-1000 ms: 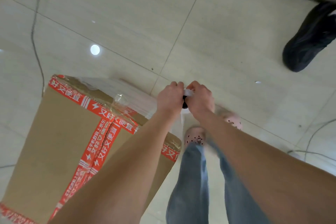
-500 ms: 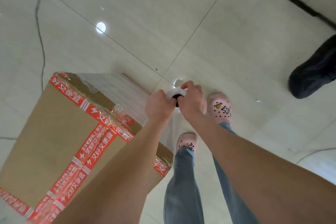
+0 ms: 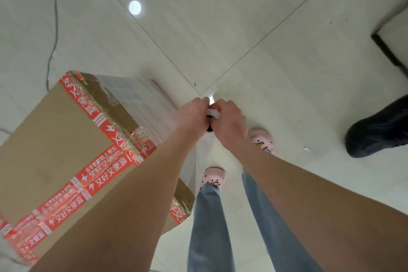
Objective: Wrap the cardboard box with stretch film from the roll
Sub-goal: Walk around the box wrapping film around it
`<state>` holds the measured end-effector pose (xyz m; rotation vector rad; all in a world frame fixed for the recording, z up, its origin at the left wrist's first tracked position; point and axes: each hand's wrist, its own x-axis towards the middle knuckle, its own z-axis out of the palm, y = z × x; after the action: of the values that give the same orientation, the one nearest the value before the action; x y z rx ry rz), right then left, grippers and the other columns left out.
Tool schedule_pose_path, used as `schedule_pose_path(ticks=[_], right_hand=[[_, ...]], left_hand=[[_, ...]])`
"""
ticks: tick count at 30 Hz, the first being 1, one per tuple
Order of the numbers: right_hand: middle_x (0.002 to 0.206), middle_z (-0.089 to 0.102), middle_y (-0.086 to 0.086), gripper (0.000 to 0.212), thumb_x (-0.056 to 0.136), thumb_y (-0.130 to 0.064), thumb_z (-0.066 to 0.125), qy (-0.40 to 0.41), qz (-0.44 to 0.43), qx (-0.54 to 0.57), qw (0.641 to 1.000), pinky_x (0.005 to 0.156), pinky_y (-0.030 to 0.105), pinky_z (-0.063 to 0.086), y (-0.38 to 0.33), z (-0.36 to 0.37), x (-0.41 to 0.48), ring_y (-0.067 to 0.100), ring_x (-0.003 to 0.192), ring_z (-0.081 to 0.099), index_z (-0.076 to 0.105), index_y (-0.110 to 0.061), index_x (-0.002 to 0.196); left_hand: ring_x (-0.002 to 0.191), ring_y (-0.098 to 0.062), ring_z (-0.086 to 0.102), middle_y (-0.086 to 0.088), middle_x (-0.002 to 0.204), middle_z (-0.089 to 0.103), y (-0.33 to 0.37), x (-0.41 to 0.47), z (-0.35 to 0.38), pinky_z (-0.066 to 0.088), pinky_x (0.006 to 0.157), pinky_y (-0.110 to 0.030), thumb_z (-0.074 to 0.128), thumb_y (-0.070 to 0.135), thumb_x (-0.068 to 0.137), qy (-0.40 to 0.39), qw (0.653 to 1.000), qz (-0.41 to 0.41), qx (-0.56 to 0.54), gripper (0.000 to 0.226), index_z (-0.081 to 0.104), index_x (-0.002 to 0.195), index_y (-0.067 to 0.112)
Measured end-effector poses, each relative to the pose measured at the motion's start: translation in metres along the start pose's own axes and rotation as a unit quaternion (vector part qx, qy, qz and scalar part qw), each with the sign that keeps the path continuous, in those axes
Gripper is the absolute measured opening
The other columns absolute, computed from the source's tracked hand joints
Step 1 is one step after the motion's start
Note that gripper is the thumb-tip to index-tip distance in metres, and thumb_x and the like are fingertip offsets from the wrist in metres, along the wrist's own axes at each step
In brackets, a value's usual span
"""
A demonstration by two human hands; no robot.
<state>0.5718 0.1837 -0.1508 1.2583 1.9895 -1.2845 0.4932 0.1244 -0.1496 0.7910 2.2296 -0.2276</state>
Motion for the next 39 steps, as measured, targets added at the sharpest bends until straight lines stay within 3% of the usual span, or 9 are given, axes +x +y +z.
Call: schedule_pose_path(ticks=[3, 6, 9, 12, 15, 19, 27, 34, 39], right_hand=[[0.115, 0.054, -0.003, 0.026, 0.087, -0.016, 0.054, -0.002, -0.028, 0.015, 0.999, 0.067, 0.028, 0.035, -0.014, 0.001, 0.011, 0.017, 0.089, 0.055, 0.056, -0.026, 0.111], [0.117, 0.052, -0.001, 0.032, 0.085, -0.017, 0.058, -0.004, 0.002, 0.045, 0.999, 0.07, 0.028, 0.036, -0.029, 0.004, 0.021, 0.016, 0.087, 0.053, 0.053, -0.024, 0.116], [0.113, 0.057, 0.002, 0.028, 0.084, -0.017, 0.059, -0.02, 0.012, 0.057, 0.998, 0.069, 0.026, 0.036, -0.04, 0.007, 0.028, 0.019, 0.09, 0.057, 0.056, -0.026, 0.111], [0.109, 0.06, 0.003, 0.025, 0.084, -0.014, 0.058, -0.029, 0.017, 0.048, 0.998, 0.067, 0.026, 0.037, -0.045, 0.008, 0.03, 0.022, 0.089, 0.06, 0.059, -0.026, 0.105], [0.107, 0.062, 0.003, 0.024, 0.086, -0.016, 0.058, -0.038, 0.014, 0.03, 0.999, 0.067, 0.026, 0.038, -0.045, 0.009, 0.03, 0.021, 0.088, 0.061, 0.06, -0.027, 0.106], [0.103, 0.064, 0.002, 0.017, 0.087, -0.023, 0.056, -0.04, 0.007, 0.02, 0.999, 0.066, 0.027, 0.039, -0.045, 0.008, 0.032, 0.023, 0.087, 0.061, 0.06, -0.028, 0.103], [0.117, 0.058, 0.002, 0.035, 0.086, -0.018, 0.057, -0.044, -0.021, -0.04, 0.998, 0.079, 0.033, 0.046, -0.062, 0.001, 0.048, 0.023, 0.098, 0.059, 0.053, -0.023, 0.12], [0.123, 0.049, 0.004, 0.039, 0.088, -0.019, 0.056, -0.026, -0.008, 0.02, 0.999, 0.081, 0.032, 0.043, -0.098, 0.004, 0.065, 0.025, 0.1, 0.057, 0.047, -0.023, 0.126], [0.116, 0.056, 0.004, 0.035, 0.085, -0.016, 0.057, -0.032, -0.001, 0.0, 0.999, 0.072, 0.029, 0.039, -0.114, 0.008, 0.077, 0.026, 0.098, 0.059, 0.054, -0.026, 0.118]], left_hand=[[0.075, -0.025, 0.05, -0.003, 0.083, 0.051, -0.015, 0.006, 0.0, 0.036, 0.059, -0.032, 0.053, 0.018, 0.084, 0.037, 0.992, -0.085, -0.09, 0.008, 0.051, 0.09, 0.013], [0.079, -0.029, 0.058, -0.007, 0.083, 0.059, -0.031, 0.005, 0.0, 0.047, 0.063, -0.036, 0.059, 0.023, 0.081, 0.076, 0.95, -0.21, -0.217, 0.017, 0.054, 0.088, 0.008], [0.085, -0.03, 0.063, -0.01, 0.09, 0.064, -0.042, 0.005, -0.004, 0.052, 0.072, -0.037, 0.06, 0.032, 0.083, 0.046, 0.917, -0.28, -0.281, 0.025, 0.059, 0.093, 0.009], [0.094, -0.031, 0.062, -0.012, 0.102, 0.064, -0.044, 0.006, -0.009, 0.051, 0.076, -0.037, 0.06, 0.024, 0.084, 0.017, 0.941, -0.238, -0.238, 0.026, 0.056, 0.105, 0.009], [0.104, -0.031, 0.058, -0.007, 0.116, 0.057, -0.04, 0.008, -0.014, 0.049, 0.078, -0.039, 0.057, 0.016, 0.086, 0.022, 0.983, -0.108, -0.148, 0.038, 0.049, 0.123, 0.015], [0.098, -0.032, 0.059, -0.007, 0.11, 0.057, -0.036, 0.017, -0.022, 0.043, 0.067, -0.036, 0.055, 0.012, 0.086, 0.025, 0.999, -0.032, -0.031, 0.029, 0.054, 0.114, 0.012], [0.089, -0.031, 0.057, -0.011, 0.099, 0.057, -0.044, 0.034, -0.038, 0.038, 0.063, -0.032, 0.055, 0.014, 0.084, 0.034, 0.993, -0.08, -0.083, 0.017, 0.055, 0.1, 0.007], [0.074, -0.029, 0.067, -0.011, 0.082, 0.067, -0.074, 0.048, -0.045, 0.058, 0.069, -0.04, 0.054, 0.031, 0.083, 0.026, 0.918, -0.258, -0.301, 0.028, 0.06, 0.09, 0.005], [0.094, -0.029, 0.059, -0.008, 0.108, 0.058, -0.083, 0.058, -0.062, 0.045, 0.067, -0.035, 0.059, 0.023, 0.087, 0.026, 0.975, -0.135, -0.176, 0.036, 0.048, 0.119, 0.01]])
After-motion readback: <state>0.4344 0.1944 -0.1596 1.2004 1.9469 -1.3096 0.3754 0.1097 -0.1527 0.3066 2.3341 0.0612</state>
